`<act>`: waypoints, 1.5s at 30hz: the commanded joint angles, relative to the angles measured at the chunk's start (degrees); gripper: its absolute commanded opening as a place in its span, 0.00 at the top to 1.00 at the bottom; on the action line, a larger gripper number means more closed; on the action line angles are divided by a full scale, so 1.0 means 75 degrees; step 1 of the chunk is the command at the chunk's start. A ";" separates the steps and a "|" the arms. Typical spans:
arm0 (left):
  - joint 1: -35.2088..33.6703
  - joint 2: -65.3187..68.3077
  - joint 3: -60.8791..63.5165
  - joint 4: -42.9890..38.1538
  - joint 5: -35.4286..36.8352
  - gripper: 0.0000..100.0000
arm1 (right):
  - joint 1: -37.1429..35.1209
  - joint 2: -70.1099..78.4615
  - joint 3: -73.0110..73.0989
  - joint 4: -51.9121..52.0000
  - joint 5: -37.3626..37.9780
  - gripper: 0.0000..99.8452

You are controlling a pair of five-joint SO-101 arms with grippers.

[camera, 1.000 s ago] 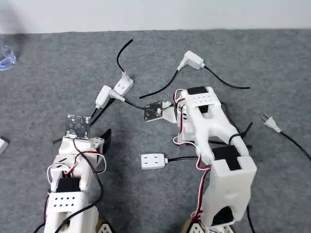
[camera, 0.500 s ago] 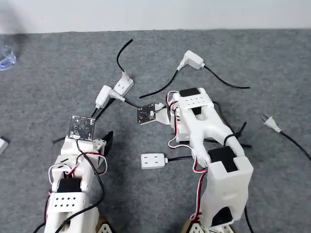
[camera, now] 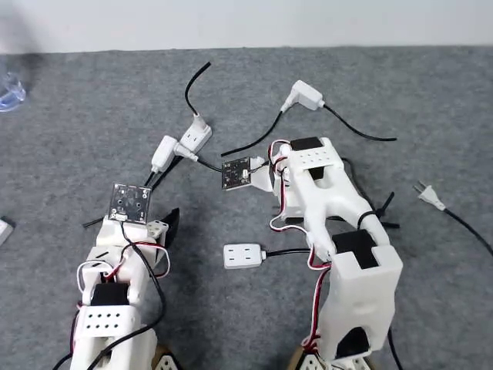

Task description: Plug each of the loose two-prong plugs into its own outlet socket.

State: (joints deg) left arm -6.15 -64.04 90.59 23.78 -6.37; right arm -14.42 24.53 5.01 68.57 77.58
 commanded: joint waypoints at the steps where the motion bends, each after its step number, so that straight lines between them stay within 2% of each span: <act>1: 0.0047 -0.0117 -0.0053 -0.0176 -0.0070 0.73 | 0.0076 0.0053 0.0164 0.0264 0.0000 0.97; 4: 0.0047 -0.0117 -0.0053 -0.0176 -0.0070 0.73 | 0.0088 0.0064 0.0164 0.0287 0.0000 0.95; 7: 0.0047 -0.0117 -0.0053 -0.0176 -0.0070 0.73 | 0.0088 0.0064 0.0164 0.0287 -0.0035 1.00; 11: 0.0059 -0.0117 -0.0053 -0.0176 -0.0047 0.73 | 0.0064 -0.0006 0.0164 0.0287 -0.0059 0.99; 14: 0.0141 -0.0117 -0.0064 -0.0152 -0.0035 0.73 | -0.0018 -0.0264 0.0023 0.0721 -0.0457 0.99; 19: 0.1278 -0.0117 -0.0076 -0.0176 0.0059 0.73 | -0.0369 -0.1471 -0.0059 0.1987 -0.1207 0.99; 23: 0.2743 -0.0129 -0.0170 -0.0293 0.1196 0.73 | -0.0533 -0.2245 -0.0059 0.2702 -0.1887 0.99; 27: 0.3352 -0.0129 -0.0170 -0.1278 0.2368 0.73 | -0.0533 -0.2925 -0.0082 0.2842 -0.2192 0.99; 31: 0.3434 -0.0094 -0.0158 -0.2004 0.2555 0.73 | -0.0815 -0.3511 -0.0082 0.2842 -0.2602 0.99; 38: 0.3376 -0.0117 0.0182 -0.2040 0.2555 0.73 | -0.1811 -0.4003 -0.0094 0.2807 -0.3235 0.99; 45: 0.2954 -0.0129 0.0170 -0.2040 0.2555 0.73 | -0.1870 -0.4120 -0.0094 0.2842 -0.3247 0.99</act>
State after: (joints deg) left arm 16.97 -64.04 92.53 9.89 12.18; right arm -27.87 -3.87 6.24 89.23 53.85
